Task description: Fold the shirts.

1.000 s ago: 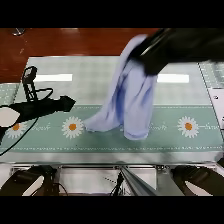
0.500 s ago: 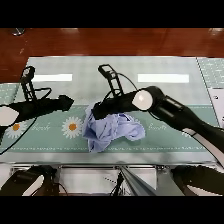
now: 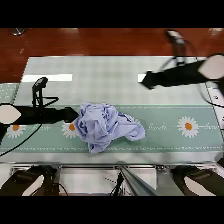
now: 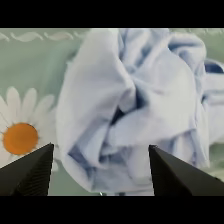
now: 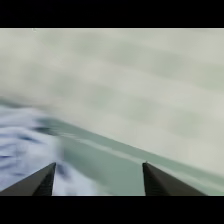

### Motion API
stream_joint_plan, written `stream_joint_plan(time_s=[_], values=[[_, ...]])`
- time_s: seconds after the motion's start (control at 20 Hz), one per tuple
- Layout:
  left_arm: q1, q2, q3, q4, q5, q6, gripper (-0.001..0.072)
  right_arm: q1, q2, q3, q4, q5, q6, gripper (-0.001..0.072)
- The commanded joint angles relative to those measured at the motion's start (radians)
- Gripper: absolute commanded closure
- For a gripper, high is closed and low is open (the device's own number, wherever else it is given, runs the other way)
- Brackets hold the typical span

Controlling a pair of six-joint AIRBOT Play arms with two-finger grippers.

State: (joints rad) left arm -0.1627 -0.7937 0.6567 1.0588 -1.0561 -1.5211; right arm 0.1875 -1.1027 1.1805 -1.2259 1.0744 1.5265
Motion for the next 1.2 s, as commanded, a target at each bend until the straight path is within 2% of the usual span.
stream_joint_plan(time_s=[0.0, 0.1, 0.2, 0.3, 0.45, 0.5, 0.55, 0.7, 0.9, 1.15], values=[[0.027, -0.051, 0.000, -0.165, -0.054, 0.103, 0.0009, -0.391, 0.152, -0.192, -0.113, 0.105, 0.096, 0.0094], [0.033, -0.160, 0.000, -0.330, -0.051, 0.198, 0.0008, -0.502, 0.209, -0.369, 0.065, 0.060, 0.033, 0.0098], [0.031, -0.276, 0.001, -0.497, -0.016, 0.300, 0.0009, -0.504, 0.238, -0.512, 0.177, 0.043, -0.042, 0.0102], [0.026, -0.380, 0.010, -0.528, 0.006, 0.325, 0.0009, -0.455, 0.238, -0.586, 0.203, 0.039, -0.066, 0.0103], [-0.022, -0.492, 0.053, -0.538, -0.031, 0.369, 0.0021, -0.327, 0.238, -0.628, 0.205, 0.000, -0.049, 0.0104], [-0.041, -0.513, 0.072, -0.550, -0.027, 0.420, 0.0404, -0.274, 0.232, -0.631, 0.203, -0.012, -0.036, 0.0111], [-0.046, -0.521, 0.088, -0.569, -0.021, 0.464, 0.0672, -0.225, 0.219, -0.631, 0.204, -0.012, -0.016, 0.0111], [-0.024, -0.520, 0.144, -0.585, -0.041, 0.480, 0.0686, -0.099, 0.161, -0.631, 0.205, -0.031, 0.018, 0.0111], [0.006, -0.517, 0.174, -0.585, -0.075, 0.480, 0.0686, 0.010, 0.047, -0.631, 0.209, -0.053, 0.013, 0.0111], [0.006, -0.517, 0.174, -0.584, -0.072, 0.480, 0.0686, 0.067, -0.010, -0.631, 0.354, -0.073, -0.085, 0.0113]])
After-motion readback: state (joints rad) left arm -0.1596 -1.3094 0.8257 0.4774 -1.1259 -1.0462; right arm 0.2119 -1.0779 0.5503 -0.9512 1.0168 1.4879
